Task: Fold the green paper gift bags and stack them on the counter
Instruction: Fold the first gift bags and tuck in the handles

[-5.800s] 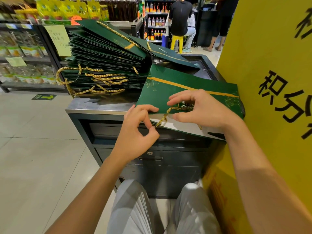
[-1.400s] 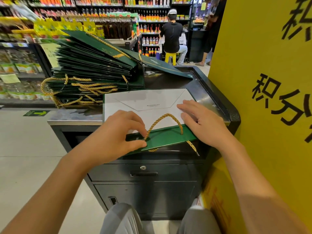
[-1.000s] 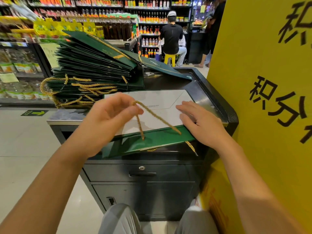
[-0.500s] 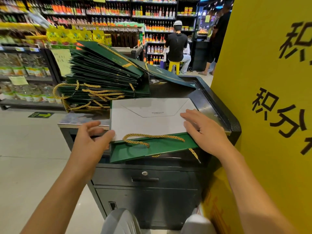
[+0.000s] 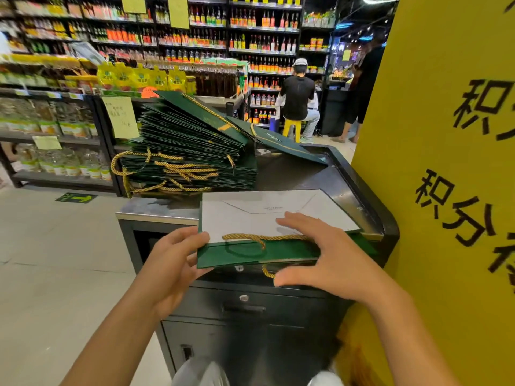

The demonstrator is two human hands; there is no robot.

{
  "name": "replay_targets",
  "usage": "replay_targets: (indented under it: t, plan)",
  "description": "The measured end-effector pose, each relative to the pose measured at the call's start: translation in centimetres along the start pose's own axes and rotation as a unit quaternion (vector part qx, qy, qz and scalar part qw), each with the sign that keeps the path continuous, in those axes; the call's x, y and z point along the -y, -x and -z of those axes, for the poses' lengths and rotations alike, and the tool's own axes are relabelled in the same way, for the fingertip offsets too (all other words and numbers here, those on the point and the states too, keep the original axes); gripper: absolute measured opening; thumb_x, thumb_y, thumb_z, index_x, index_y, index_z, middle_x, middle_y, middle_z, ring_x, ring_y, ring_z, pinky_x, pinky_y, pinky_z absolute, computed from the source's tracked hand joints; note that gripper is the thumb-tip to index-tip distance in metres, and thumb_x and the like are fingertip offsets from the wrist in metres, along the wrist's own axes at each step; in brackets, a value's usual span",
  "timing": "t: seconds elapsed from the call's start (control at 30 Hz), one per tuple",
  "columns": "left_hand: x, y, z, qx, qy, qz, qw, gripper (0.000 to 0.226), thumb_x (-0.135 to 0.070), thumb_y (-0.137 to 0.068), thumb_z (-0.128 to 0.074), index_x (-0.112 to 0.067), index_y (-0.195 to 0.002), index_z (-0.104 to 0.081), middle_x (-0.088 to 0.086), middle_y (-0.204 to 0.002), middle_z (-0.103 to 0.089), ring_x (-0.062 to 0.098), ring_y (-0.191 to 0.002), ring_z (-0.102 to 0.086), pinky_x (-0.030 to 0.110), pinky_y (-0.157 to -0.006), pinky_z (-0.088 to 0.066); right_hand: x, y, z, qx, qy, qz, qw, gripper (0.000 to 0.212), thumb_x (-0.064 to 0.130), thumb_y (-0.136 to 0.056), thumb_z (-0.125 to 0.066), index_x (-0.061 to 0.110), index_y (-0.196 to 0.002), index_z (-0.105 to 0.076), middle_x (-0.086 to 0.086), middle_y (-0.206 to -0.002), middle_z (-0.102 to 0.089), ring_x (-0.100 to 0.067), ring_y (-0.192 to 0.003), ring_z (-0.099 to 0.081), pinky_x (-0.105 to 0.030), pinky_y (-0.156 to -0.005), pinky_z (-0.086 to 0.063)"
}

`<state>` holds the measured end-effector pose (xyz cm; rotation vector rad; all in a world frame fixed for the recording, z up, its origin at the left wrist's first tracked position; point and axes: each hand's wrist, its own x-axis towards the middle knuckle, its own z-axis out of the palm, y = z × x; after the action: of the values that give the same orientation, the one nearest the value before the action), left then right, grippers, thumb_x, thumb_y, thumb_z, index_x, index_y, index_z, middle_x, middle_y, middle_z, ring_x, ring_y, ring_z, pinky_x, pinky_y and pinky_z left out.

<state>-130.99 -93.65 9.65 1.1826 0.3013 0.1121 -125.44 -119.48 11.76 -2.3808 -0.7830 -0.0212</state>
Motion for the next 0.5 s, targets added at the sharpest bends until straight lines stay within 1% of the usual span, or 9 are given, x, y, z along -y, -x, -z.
replay_targets:
  t: [0.03,0.07,0.17,0.27,0.3,0.37,0.4,0.43,0.5]
  plan:
    - [-0.2,0.1,-0.1,0.009,0.007,-0.002,1.000,0.019,-0.008,-0.099,-0.057,-0.002,-0.117,-0.060,0.016,-0.106,-0.076,0.025,-0.092,-0.076,0.031,-0.069,-0.062,-0.1,0.1,-0.3,0.008,0.051,0.011,0.999,0.087,0.068,-0.070,-0.079,0.052,-0.147,-0.041,0.035,-0.153,-0.027,0.014,-0.144,-0.017,-0.021,-0.122,-0.008]
    - [-0.5,0.2,-0.2,0.019,0.010,-0.005,1.000,0.020,-0.009,-0.099,-0.056,-0.002,-0.118,-0.060,0.017,-0.108,-0.076,0.027,-0.096,-0.076,0.034,-0.073,-0.061,-0.3,0.0,-0.6,-0.005,0.088,0.024,0.996,0.081,0.061,-0.077,-0.078,0.050,-0.148,-0.040,0.032,-0.154,-0.028,0.011,-0.146,-0.016,-0.024,-0.125,-0.006]
    - [-1.5,0.9,-0.7,0.049,0.013,-0.032,0.998,0.025,-0.014,-0.100,-0.055,-0.005,-0.123,-0.061,0.015,-0.114,-0.075,0.028,-0.105,-0.073,0.039,-0.085,-0.055,-0.7,0.1,-0.6,-0.075,0.077,0.042,0.993,0.059,0.025,-0.093,-0.072,0.045,-0.143,-0.049,0.031,-0.147,-0.038,0.005,-0.144,-0.029,-0.035,-0.126,-0.020]
    - [-2.4,1.4,-1.5,0.084,-0.017,-0.069,0.994,0.033,-0.029,-0.103,-0.049,-0.015,-0.131,-0.060,0.008,-0.118,-0.074,0.025,-0.109,-0.072,0.041,-0.088,-0.052,-0.5,0.1,0.0,-0.122,0.047,0.056,0.990,0.054,0.016,-0.094,-0.069,0.044,-0.138,-0.056,0.029,-0.143,-0.048,0.002,-0.139,-0.042,-0.037,-0.121,-0.033]
    - [-2.6,1.3,-1.6,0.071,-0.037,-0.092,0.992,0.033,-0.031,-0.104,-0.048,-0.017,-0.131,-0.060,0.006,-0.117,-0.075,0.024,-0.109,-0.072,0.041,-0.086,-0.053,-0.3,0.1,0.4,-0.130,0.051,0.060,0.988,0.053,0.015,-0.094,-0.069,0.043,-0.138,-0.058,0.026,-0.142,-0.053,0.001,-0.136,-0.046,-0.037,-0.119,-0.037]
    - [-2.9,0.6,-1.5,-0.003,-0.080,-0.160,0.984,0.024,-0.023,-0.103,-0.052,-0.018,-0.125,-0.061,0.002,-0.113,-0.075,0.023,-0.108,-0.071,0.034,-0.079,-0.056,0.2,0.1,1.5,-0.148,0.082,0.078,0.983,0.050,0.013,-0.094,-0.069,0.041,-0.135,-0.062,0.023,-0.135,-0.062,-0.002,-0.129,-0.054,-0.040,-0.111,-0.046]
    - [-3.1,0.4,-1.3,-0.042,-0.109,-0.199,0.973,0.024,-0.014,-0.101,-0.055,-0.021,-0.123,-0.060,0.000,-0.114,-0.072,0.021,-0.111,-0.069,0.030,-0.078,-0.055,0.5,0.0,2.2,-0.159,0.107,0.090,0.977,0.046,0.013,-0.094,-0.068,0.039,-0.131,-0.065,0.021,-0.129,-0.066,-0.005,-0.123,-0.059,-0.041,-0.106,-0.050]
    - [-3.3,0.1,-0.9,-0.063,-0.155,-0.247,0.955,0.036,-0.003,-0.097,-0.058,-0.026,-0.124,-0.058,-0.005,-0.118,-0.067,0.015,-0.116,-0.064,0.027,-0.082,-0.053,1.0,-0.1,2.9,-0.170,0.141,0.103,0.970,0.039,0.016,-0.095,-0.066,0.037,-0.127,-0.068,0.019,-0.122,-0.070,-0.008,-0.116,-0.063,-0.041,-0.101,-0.052]
    - [-3.9,-0.1,-0.3,-0.036,-0.306,-0.331,0.892,0.066,0.012,-0.089,-0.057,-0.036,-0.133,-0.052,-0.024,-0.130,-0.054,-0.005,-0.126,-0.049,0.021,-0.097,-0.044,2.3,-0.5,4.1,-0.186,0.209,0.128,0.951,0.028,0.026,-0.097,-0.057,0.036,-0.118,-0.072,0.018,-0.107,-0.073,-0.013,-0.102,-0.066,-0.038,-0.096,-0.047]
